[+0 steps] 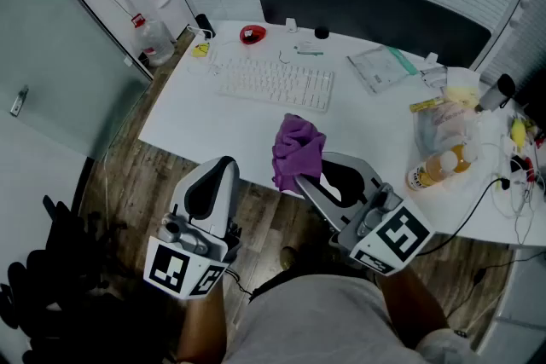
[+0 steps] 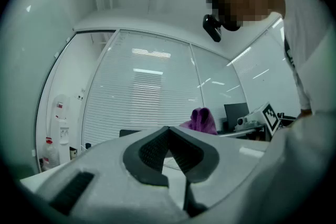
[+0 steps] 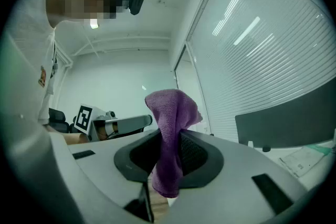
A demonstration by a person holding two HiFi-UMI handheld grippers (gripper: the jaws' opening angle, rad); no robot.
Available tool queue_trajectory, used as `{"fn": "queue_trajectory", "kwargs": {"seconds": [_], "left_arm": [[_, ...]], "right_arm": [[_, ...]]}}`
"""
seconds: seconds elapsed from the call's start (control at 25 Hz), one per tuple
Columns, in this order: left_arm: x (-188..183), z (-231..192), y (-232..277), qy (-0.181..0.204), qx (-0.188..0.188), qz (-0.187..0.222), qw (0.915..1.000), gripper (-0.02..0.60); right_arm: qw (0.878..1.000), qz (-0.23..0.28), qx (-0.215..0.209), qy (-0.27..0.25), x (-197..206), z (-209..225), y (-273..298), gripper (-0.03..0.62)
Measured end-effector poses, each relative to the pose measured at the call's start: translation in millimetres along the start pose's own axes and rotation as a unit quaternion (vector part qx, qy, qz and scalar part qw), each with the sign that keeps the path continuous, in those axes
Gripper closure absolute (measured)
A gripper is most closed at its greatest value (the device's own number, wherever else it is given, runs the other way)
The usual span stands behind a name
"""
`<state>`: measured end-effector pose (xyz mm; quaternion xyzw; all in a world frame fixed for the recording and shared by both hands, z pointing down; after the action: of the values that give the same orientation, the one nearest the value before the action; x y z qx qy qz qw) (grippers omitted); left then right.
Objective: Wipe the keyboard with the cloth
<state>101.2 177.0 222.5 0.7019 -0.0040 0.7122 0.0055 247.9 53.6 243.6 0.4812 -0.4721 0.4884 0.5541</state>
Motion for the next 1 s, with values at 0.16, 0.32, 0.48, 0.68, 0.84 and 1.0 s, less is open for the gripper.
{"fn": "queue_trajectory", "kwargs": {"seconds": [0.16,0.32,0.48,0.68,0.84,1.0], "left_arm": [[1.5,-0.6,-0.7,0.0,-0.001,0.001,1.0,0.566],[2.5,-4.0,-5.8,-0.001,-0.002,0.001,1.0,0.566],[4.0,-11.5,-11.0,-0.001,-0.005,0.002,1.0,0.566],[6.3,-27.2,-19.7,-0.003,-0.008,0.001,1.0,0.566],[7.1,-44.5,-28.5,-0.003,-0.011,0.006,0.9999,0.566],[10.8,-64.1,-38.2,-0.005,-0.014,0.009,0.9999,0.566]], "right_arm": [[1.0,0.002,0.0,0.0,0.6,-0.2,0.8,0.511],[1.0,0.007,-0.002,0.011,0.8,-3.6,3.7,0.51],[1.0,0.007,-0.001,0.012,1.8,-6.7,10.0,0.51],[1.0,0.002,0.002,0.014,2.6,-12.5,24.1,0.51],[1.0,-0.001,0.007,0.013,3.0,-17.0,38.4,0.51],[1.0,-0.005,0.009,0.011,5.7,-23.6,56.1,0.51]]}}
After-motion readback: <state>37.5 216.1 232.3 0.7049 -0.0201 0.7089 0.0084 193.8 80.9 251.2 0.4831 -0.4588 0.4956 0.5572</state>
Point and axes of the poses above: the fingertips, and each gripper's own axes: y forward along the fingers, z to its right, x out of its underside, the point moved 7 cm from there along -y, backward along the fingers, and after that the axes turned 10 degrees about -z, right-handed, at the moved point
